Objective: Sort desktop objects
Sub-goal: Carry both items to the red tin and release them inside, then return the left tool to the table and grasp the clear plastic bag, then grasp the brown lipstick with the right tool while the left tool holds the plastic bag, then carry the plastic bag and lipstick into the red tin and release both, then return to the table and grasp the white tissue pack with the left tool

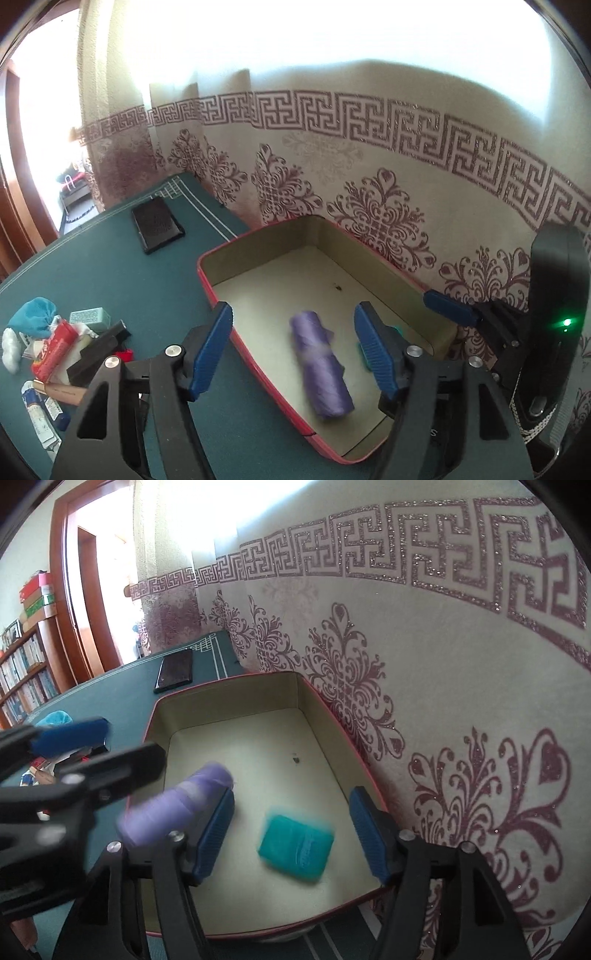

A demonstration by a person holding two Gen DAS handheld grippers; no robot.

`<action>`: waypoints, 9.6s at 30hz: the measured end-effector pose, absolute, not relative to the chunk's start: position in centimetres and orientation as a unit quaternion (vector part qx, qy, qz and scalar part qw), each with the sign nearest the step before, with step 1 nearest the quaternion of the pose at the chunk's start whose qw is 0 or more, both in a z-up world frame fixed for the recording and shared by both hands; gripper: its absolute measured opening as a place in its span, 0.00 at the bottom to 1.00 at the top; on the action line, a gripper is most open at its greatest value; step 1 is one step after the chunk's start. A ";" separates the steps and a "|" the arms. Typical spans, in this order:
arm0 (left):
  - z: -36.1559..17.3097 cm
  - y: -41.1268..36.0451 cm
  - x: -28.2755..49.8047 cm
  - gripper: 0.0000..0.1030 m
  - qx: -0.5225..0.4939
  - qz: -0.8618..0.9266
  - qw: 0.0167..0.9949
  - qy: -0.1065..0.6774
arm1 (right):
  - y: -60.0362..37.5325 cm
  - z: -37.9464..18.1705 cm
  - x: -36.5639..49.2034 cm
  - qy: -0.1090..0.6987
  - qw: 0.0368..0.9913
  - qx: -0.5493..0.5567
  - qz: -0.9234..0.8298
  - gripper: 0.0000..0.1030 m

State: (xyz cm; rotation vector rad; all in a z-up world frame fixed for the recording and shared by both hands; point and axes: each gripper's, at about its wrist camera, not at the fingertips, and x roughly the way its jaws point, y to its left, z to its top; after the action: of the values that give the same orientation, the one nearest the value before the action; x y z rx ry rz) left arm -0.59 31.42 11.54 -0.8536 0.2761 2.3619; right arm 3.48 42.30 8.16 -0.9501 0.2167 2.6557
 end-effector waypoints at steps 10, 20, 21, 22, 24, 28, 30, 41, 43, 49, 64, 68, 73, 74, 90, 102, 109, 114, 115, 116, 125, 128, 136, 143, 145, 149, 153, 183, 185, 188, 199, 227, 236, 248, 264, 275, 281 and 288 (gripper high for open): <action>10.8 28.5 -1.3 0.70 -0.344 0.900 0.249 0.094 | 42.0 8.3 3.5 0.084 0.147 -0.323 0.931 0.68; 9.7 23.1 -1.2 0.70 -0.367 0.907 0.193 0.074 | 39.8 9.3 4.0 0.079 0.112 -0.300 0.944 0.73; 9.6 22.5 -1.3 0.70 -0.369 0.908 0.187 0.070 | 39.4 9.4 4.1 0.076 0.107 -0.297 0.946 0.73; 9.5 21.9 -1.3 0.70 -0.372 0.908 0.180 0.066 | 39.2 9.5 4.1 0.075 0.104 -0.296 0.946 0.73; 9.3 20.3 -1.2 0.70 -0.378 0.909 0.165 0.058 | 38.5 9.6 4.3 0.070 0.097 -0.295 0.948 0.73; 9.1 17.6 -0.9 0.70 -0.382 0.912 0.143 0.046 | 37.5 9.6 4.4 0.067 0.085 -0.297 0.949 0.73; 8.9 16.1 -0.7 0.70 -0.384 0.913 0.130 0.043 | 37.0 9.6 4.6 0.067 0.081 -0.297 0.949 0.73; 6.9 8.4 0.0 0.70 -0.405 0.911 0.074 0.011 | 33.6 10.6 5.1 0.064 0.053 -0.287 0.954 0.77; 6.4 7.3 0.1 0.70 -0.412 0.908 0.075 -0.004 | 32.8 10.6 5.0 0.066 0.047 -0.288 0.954 0.78; 5.1 6.3 0.5 0.70 -0.424 0.902 0.082 -0.007 | 30.9 10.4 4.4 0.061 0.031 -0.300 0.951 0.78; 2.5 5.4 -0.2 0.70 -0.451 0.885 0.113 -0.026 | 27.2 9.8 2.9 0.041 0.005 -0.332 0.943 0.78; 2.2 5.4 -0.1 0.70 -0.455 0.881 0.127 -0.028 | 26.7 9.5 2.3 0.049 -0.004 -0.345 0.937 0.78; 1.6 5.9 0.3 0.58 -0.462 0.876 0.140 -0.016 | 25.6 9.3 1.2 0.047 -0.012 -0.356 0.933 0.78; 1.5 5.9 0.4 0.56 -0.464 0.875 0.140 -0.015 | 25.4 9.3 1.1 0.046 -0.013 -0.357 0.933 0.78; 2.6 3.7 0.7 0.11 -0.443 0.880 0.156 -0.062 | 23.0 7.0 -3.2 0.052 -0.033 -0.405 0.912 0.73; 1.9 3.7 1.2 0.61 -0.465 0.862 0.188 -0.072 | 23.6 4.8 -5.1 0.067 -0.023 -0.436 0.897 0.72; 1.0 4.8 1.4 0.74 -0.480 0.856 0.188 -0.036 | 23.7 4.5 -5.9 0.080 -0.028 -0.444 0.892 0.72; 0.8 6.7 2.2 0.70 -0.471 0.860 0.194 0.023 | 23.2 4.3 -7.0 0.075 -0.031 -0.447 0.891 0.72; 0.8 6.9 2.4 0.64 -0.468 0.861 0.196 0.033 | 23.1 4.2 -7.2 0.073 -0.031 -0.448 0.890 0.72; 0.9 7.2 2.6 0.47 -0.465 0.862 0.200 0.038 | 23.0 4.1 -7.5 0.072 -0.031 -0.450 0.890 0.72; 0.9 6.2 2.5 0.31 -0.463 0.862 0.205 0.005 | 22.1 2.7 -9.5 0.056 -0.032 -0.465 0.883 0.54; 1.2 5.9 2.6 0.30 -0.458 0.866 0.201 -0.001 | 22.0 2.7 -9.4 0.050 -0.029 -0.463 0.885 0.43; 2.0 6.2 2.8 0.30 -0.444 0.875 0.191 -0.005 | 22.7 3.4 -8.1 0.053 -0.029 -0.451 0.891 0.21; 3.2 7.3 2.8 0.31 -0.431 0.882 0.192 0.000 | 23.3 5.4 -5.4 0.041 -0.026 -0.411 0.910 0.21; 3.6 7.9 2.9 0.31 -0.428 0.883 0.194 0.001 | 23.8 5.8 -4.7 0.049 -0.026 -0.406 0.912 0.21; 4.7 9.2 3.0 0.31 -0.417 0.886 0.201 0.010 | 25.1 7.0 -3.1 0.055 -0.021 -0.389 0.920 0.21; 5.8 11.4 3.2 0.31 -0.404 0.889 0.216 0.021 | 26.8 8.6 -1.3 0.050 -0.005 -0.362 0.931 0.21; 10.4 28.9 3.1 0.31 -0.352 0.880 0.300 0.111 | 41.3 8.3 4.4 0.101 0.094 -0.337 0.931 0.21; 10.5 29.8 2.9 0.31 -0.350 0.879 0.303 0.114 | 41.8 8.2 4.4 0.104 0.097 -0.337 0.931 0.22; 10.6 30.9 2.5 0.31 -0.346 0.879 0.305 0.118 | 42.5 8.1 4.5 0.110 0.101 -0.335 0.930 0.21; 9.4 33.6 1.2 0.42 -0.358 0.871 0.308 0.139 | 43.6 7.4 3.9 0.124 0.115 -0.345 0.923 0.23; 10.2 28.8 0.4 0.67 -0.370 0.887 0.269 0.061 | 43.5 7.8 4.7 0.129 0.126 -0.330 0.926 0.45; 9.6 25.3 -0.1 0.67 -0.389 0.892 0.228 0.033 | 41.6 8.4 4.9 0.110 0.104 -0.328 0.932 0.47; 7.9 20.6 -0.5 0.67 -0.404 0.896 0.182 0.023 | 38.9 9.4 5.5 0.072 0.095 -0.312 0.943 0.67; 5.9 9.8 -2.5 0.67 -0.425 0.898 0.106 -0.026 | 33.1 9.9 3.4 0.043 0.048 -0.324 0.944 0.72; 3.1 6.3 -3.1 0.67 -0.452 0.886 0.100 -0.023 | 31.2 9.8 3.1 0.022 0.021 -0.364 0.931 0.74; 2.2 6.0 -3.7 0.67 -0.465 0.877 0.116 -0.020 | 30.6 10.0 2.9 0.030 0.008 -0.384 0.923 0.74; 1.3 6.4 -4.3 0.68 -0.476 0.869 0.132 0.020 | 27.6 11.0 1.3 0.022 -0.039 -0.390 0.920 0.74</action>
State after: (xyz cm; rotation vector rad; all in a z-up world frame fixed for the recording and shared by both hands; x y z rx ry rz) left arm -4.25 6.40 1.28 -1.3809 0.0572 2.5219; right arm 1.35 27.64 10.98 -1.2554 0.0719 2.9635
